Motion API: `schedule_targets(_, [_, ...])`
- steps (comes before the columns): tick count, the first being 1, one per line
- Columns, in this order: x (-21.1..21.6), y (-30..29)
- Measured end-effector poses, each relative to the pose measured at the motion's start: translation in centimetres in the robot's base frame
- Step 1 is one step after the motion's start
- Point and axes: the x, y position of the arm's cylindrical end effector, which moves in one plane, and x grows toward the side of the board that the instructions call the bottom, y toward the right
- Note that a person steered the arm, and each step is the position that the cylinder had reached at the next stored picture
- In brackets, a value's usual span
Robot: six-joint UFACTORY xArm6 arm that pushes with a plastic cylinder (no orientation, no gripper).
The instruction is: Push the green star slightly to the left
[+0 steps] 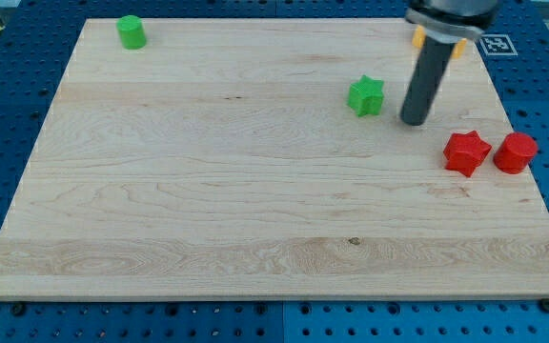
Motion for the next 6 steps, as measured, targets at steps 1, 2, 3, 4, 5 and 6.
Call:
schedule_targets(1, [-2.8, -2.3])
schedule_targets(2, [-3.9, -10.0])
schedule_targets(3, [-3.9, -14.0])
schedule_targets(4, [-4.0, -10.3])
schedule_targets(5, [-1.5, -7.1])
schedule_targets(6, [0.3, -9.4])
